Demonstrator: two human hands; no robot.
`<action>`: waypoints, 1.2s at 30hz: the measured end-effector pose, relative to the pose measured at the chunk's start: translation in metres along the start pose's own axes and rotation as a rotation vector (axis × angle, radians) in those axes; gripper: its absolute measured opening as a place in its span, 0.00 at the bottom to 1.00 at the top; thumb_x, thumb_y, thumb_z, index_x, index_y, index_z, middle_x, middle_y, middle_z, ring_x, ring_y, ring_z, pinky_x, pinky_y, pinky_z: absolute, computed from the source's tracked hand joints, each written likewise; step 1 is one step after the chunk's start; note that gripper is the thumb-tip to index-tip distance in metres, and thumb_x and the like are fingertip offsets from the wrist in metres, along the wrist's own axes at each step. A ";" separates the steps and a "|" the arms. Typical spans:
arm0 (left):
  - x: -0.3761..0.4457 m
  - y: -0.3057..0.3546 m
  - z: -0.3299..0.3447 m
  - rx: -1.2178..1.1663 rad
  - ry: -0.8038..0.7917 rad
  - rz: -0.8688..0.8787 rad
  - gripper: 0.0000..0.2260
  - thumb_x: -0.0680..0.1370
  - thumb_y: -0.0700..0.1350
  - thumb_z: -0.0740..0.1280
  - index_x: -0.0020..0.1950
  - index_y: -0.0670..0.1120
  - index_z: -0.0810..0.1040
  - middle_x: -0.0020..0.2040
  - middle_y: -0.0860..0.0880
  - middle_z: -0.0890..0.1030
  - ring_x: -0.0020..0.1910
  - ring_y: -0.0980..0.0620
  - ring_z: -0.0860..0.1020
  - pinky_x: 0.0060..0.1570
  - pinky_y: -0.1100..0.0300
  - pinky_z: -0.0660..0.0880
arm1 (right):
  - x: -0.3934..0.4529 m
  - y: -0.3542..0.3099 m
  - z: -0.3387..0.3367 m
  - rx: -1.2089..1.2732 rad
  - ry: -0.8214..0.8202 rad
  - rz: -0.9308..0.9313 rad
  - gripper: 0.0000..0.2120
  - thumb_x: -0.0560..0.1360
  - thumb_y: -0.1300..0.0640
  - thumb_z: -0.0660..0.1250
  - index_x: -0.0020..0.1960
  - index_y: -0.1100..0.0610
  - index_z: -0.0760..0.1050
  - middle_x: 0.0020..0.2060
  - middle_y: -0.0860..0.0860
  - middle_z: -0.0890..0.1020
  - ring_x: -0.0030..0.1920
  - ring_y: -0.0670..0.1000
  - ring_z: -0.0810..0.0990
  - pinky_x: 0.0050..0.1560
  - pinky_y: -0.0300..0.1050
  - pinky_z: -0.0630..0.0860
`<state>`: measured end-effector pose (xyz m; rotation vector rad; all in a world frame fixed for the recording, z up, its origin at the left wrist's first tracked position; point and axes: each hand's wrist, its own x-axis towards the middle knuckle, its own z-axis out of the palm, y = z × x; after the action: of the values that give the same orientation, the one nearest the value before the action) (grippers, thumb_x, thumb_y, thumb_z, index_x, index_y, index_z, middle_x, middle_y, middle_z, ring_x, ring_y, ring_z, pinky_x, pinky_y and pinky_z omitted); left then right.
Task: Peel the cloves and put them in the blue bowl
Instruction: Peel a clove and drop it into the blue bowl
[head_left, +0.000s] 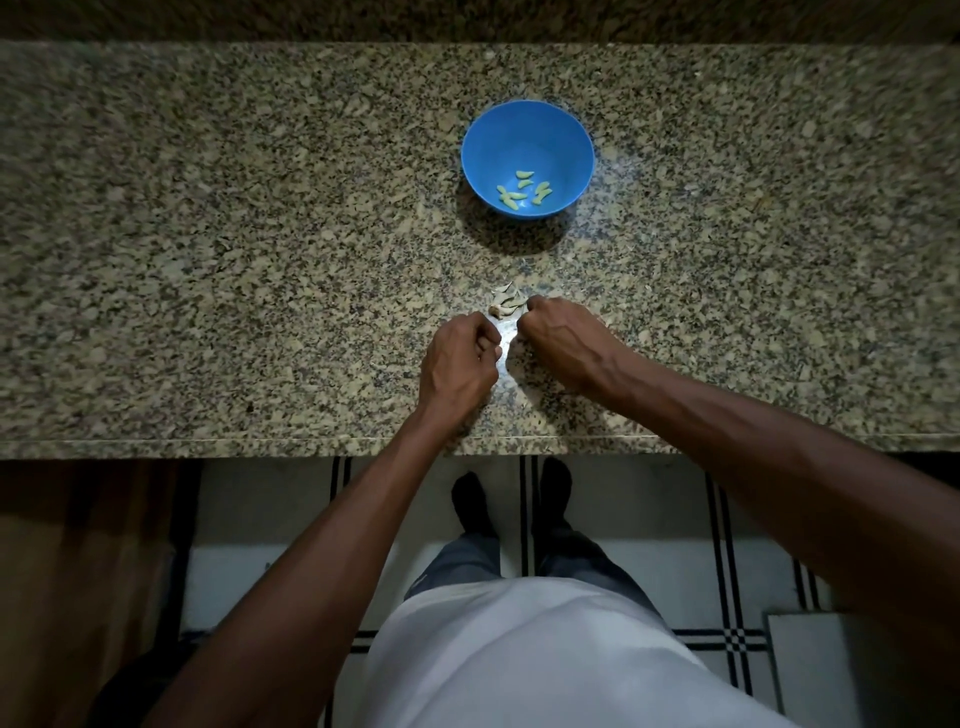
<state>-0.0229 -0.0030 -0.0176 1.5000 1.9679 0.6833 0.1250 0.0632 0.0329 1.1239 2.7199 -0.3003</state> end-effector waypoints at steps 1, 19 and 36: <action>0.000 0.000 0.000 0.001 -0.001 0.000 0.05 0.79 0.38 0.69 0.48 0.48 0.80 0.43 0.52 0.82 0.41 0.54 0.80 0.42 0.51 0.82 | 0.000 -0.001 0.000 0.002 -0.002 0.000 0.08 0.83 0.67 0.61 0.49 0.67 0.79 0.45 0.61 0.79 0.40 0.58 0.80 0.41 0.54 0.81; 0.000 0.024 -0.008 -0.480 -0.015 -0.204 0.09 0.76 0.36 0.75 0.56 0.42 0.85 0.48 0.45 0.86 0.44 0.57 0.84 0.41 0.70 0.79 | -0.016 0.022 0.016 1.222 0.137 0.532 0.06 0.77 0.68 0.73 0.54 0.67 0.84 0.41 0.60 0.87 0.42 0.58 0.89 0.48 0.55 0.87; 0.004 0.052 0.012 -0.701 -0.058 -0.600 0.03 0.78 0.38 0.75 0.49 0.38 0.86 0.37 0.45 0.86 0.32 0.53 0.82 0.38 0.57 0.81 | -0.033 0.010 0.027 0.687 0.367 0.341 0.04 0.79 0.62 0.72 0.52 0.59 0.86 0.40 0.52 0.87 0.35 0.44 0.83 0.37 0.34 0.81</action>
<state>0.0200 0.0141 0.0092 0.4762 1.7271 0.9028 0.1577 0.0416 0.0136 1.9532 2.7050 -1.1286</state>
